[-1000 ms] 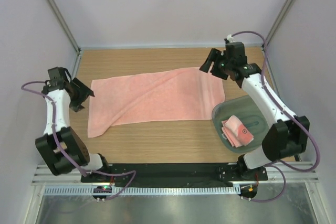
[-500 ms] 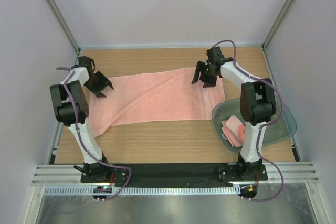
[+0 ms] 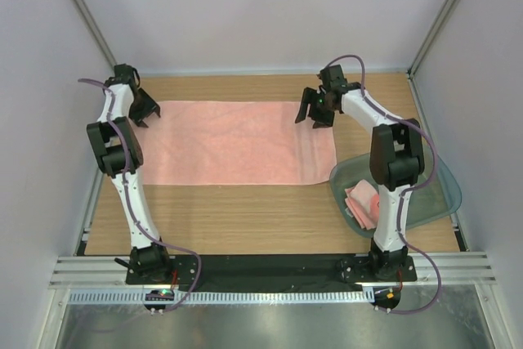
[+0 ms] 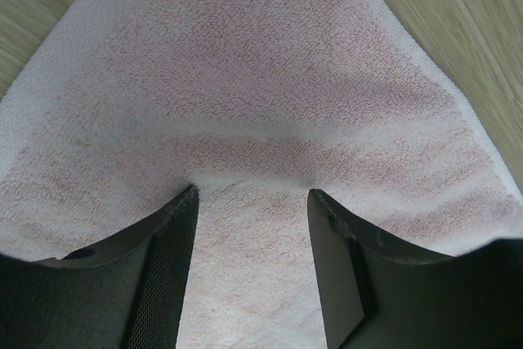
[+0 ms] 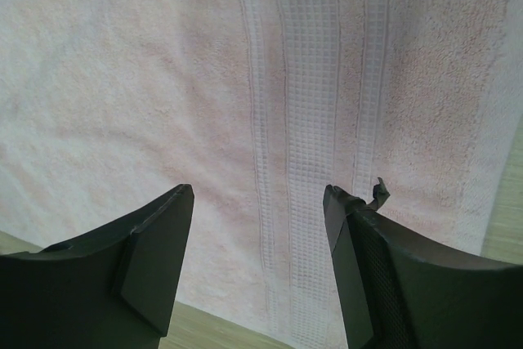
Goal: Roll the towels
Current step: Flatten the towel
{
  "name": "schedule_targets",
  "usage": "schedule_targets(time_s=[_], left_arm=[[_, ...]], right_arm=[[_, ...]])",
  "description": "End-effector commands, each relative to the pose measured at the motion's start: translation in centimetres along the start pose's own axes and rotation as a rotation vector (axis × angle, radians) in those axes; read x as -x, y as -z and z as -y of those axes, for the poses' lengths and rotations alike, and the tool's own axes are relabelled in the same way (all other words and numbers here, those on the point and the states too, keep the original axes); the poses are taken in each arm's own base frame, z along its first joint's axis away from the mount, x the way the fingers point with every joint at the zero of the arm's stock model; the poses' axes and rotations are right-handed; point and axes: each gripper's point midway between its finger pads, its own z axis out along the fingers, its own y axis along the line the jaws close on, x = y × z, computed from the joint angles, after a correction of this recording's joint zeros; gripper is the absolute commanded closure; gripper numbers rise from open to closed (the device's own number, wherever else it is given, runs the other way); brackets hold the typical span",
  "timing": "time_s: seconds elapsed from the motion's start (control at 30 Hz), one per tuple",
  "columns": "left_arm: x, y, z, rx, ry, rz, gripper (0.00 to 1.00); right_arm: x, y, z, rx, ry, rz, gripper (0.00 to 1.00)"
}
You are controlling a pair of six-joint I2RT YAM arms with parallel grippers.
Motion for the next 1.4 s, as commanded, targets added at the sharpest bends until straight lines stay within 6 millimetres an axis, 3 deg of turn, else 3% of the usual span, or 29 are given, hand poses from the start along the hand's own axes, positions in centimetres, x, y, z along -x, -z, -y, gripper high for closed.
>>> schedule_targets(time_s=[0.0, 0.13, 0.3, 0.5, 0.57, 0.63, 0.67, 0.8, 0.93, 1.0, 1.03, 1.13, 1.27, 1.37], left_arm=[[-0.3, -1.2, -2.8, 0.095, -0.035, -0.026, 0.42], [0.8, 0.2, -4.3, 0.144, -0.009, 0.012, 0.39], [2.7, 3.7, -7.1, 0.193, 0.098, 0.069, 0.37], [3.4, 9.7, -5.4, 0.080, 0.099, 0.131, 0.36], [3.4, 12.5, -4.6, 0.040, 0.098, 0.164, 0.36], [2.5, 13.5, -4.4, 0.029, 0.092, 0.156, 0.36], [2.3, 15.2, -4.0, 0.008, 0.083, 0.179, 0.36], [-0.3, 16.9, -4.0, -0.025, 0.061, 0.146, 0.36], [-2.9, 17.9, -4.9, -0.017, 0.028, 0.123, 0.37], [-4.1, 18.1, -5.0, -0.041, 0.026, 0.111, 0.37], [-5.4, 18.2, -5.5, -0.048, 0.025, 0.092, 0.36], [-7.0, 19.0, -5.9, -0.072, 0.027, 0.089, 0.37], [-10.4, 18.6, -8.5, -0.008, 0.022, 0.061, 0.36], [-11.5, 18.4, -11.0, 0.067, 0.040, 0.077, 0.35]], right_arm=[[0.3, -1.0, -0.3, 0.018, 0.006, -0.020, 0.28], [-0.1, -1.0, 0.0, 0.001, 0.015, -0.042, 0.28], [0.1, 1.1, 1.3, -0.084, 0.030, -0.005, 0.28], [-1.8, 4.4, 3.0, -0.158, 0.037, 0.019, 0.28], [-3.5, 4.9, 3.7, -0.172, 0.028, -0.011, 0.28], [-5.3, 5.9, 4.1, -0.178, 0.018, -0.033, 0.28], [-6.0, 6.2, 4.2, -0.176, 0.015, -0.038, 0.28], [-8.4, 8.7, 5.1, -0.194, -0.005, -0.028, 0.27], [-11.8, 10.7, 6.9, -0.253, -0.018, -0.071, 0.27], [-12.3, 11.7, 7.1, -0.261, -0.023, -0.054, 0.26], [-13.3, 11.7, 7.6, -0.270, -0.029, -0.072, 0.26], [-13.6, 12.2, 8.2, -0.295, -0.030, -0.050, 0.25], [-12.7, 12.0, 7.8, -0.288, -0.027, -0.041, 0.25], [-12.3, 10.9, 6.9, -0.243, -0.030, -0.062, 0.25]])
